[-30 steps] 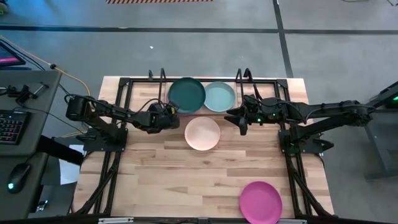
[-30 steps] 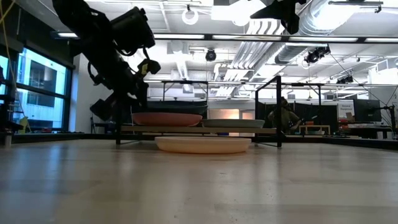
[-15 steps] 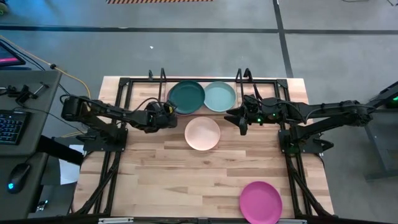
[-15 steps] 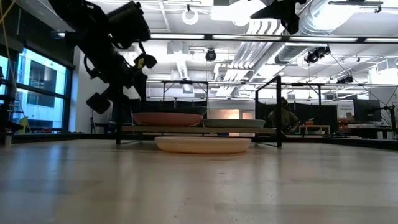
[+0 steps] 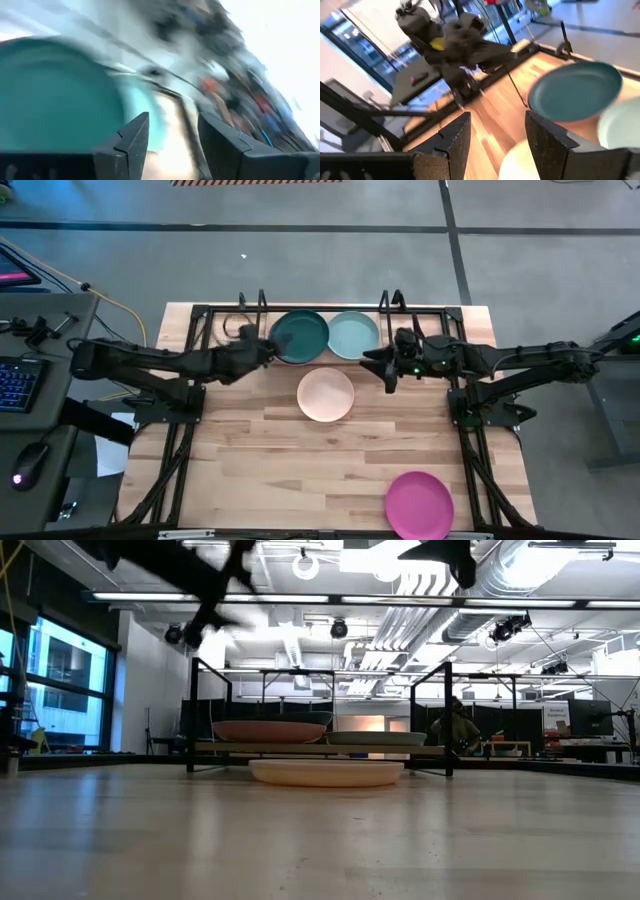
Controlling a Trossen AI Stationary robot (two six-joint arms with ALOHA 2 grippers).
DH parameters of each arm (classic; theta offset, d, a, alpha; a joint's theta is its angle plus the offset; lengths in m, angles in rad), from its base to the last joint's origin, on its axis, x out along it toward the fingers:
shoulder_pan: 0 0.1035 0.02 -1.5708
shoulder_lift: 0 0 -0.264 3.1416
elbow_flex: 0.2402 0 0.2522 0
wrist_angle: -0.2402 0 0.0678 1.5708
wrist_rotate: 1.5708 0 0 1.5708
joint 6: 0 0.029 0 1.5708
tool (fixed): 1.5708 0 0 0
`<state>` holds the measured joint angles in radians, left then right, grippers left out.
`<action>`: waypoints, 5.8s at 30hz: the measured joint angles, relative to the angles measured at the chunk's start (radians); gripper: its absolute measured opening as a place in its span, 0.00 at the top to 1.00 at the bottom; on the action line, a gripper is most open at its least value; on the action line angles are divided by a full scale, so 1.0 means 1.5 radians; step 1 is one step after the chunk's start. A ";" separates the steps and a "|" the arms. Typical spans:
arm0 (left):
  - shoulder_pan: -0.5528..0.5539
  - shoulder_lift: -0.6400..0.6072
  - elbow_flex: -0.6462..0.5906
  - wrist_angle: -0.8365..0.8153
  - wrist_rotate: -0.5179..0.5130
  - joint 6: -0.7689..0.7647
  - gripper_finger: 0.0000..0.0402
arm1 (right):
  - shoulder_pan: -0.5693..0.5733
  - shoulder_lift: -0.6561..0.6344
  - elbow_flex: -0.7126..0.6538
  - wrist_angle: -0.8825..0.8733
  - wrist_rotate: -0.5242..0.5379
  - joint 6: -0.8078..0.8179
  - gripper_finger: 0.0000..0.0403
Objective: Place and stack plates onto a shelf
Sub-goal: Stack the dark green plate on the pink plate on the shelf, then stack the dark pink plate on the dark green plate on the shelf
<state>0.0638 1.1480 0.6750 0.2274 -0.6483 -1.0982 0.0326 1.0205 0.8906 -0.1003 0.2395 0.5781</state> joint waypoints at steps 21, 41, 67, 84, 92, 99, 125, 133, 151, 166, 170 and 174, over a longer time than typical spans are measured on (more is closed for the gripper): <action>-0.094 -0.204 0.001 0.175 0.336 0.562 1.00 | -0.055 0.195 0.198 -0.088 0.004 0.032 0.90; -0.094 -0.211 0.001 0.175 0.249 0.577 1.00 | -0.269 0.572 0.420 -0.344 0.010 0.019 0.99; -0.094 -0.211 0.001 0.176 0.192 0.576 1.00 | -0.270 0.613 0.399 -0.258 0.030 0.031 1.00; -0.094 -0.211 0.001 0.176 0.177 0.559 1.00 | -0.270 0.612 0.399 -0.251 0.068 0.033 1.00; -0.094 -0.211 0.001 0.176 0.177 0.558 1.00 | -0.267 0.643 0.399 -0.244 0.058 0.041 1.00; -0.094 -0.211 0.001 0.176 0.168 0.559 1.00 | -0.266 0.642 0.399 -0.229 0.064 0.046 1.00; -0.094 -0.212 0.001 0.157 0.162 0.559 1.00 | -0.269 0.537 0.400 -0.339 -0.011 -0.194 1.00; -0.094 -0.211 0.001 0.121 0.163 0.559 1.00 | -0.222 0.356 0.284 -0.296 -0.100 -0.273 1.00; -0.094 -0.211 0.001 0.112 0.162 0.596 1.00 | -0.077 -0.028 -0.090 0.111 -0.077 -0.088 1.00; -0.094 -0.211 0.001 0.110 0.163 0.593 1.00 | -0.077 -0.022 -0.090 0.139 -0.117 -0.034 1.00; -0.094 -0.211 0.001 0.110 0.163 0.593 1.00 | -0.075 -0.022 -0.084 0.168 -0.223 -0.042 1.00; -0.094 -0.211 0.001 0.110 0.163 0.593 1.00 | -0.040 -0.022 -0.039 0.027 -0.243 -0.019 0.98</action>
<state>-0.0772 0.8310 0.6758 0.3923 -0.4046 -0.2089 -0.0271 0.9882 0.8327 -0.0599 -0.1247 0.5493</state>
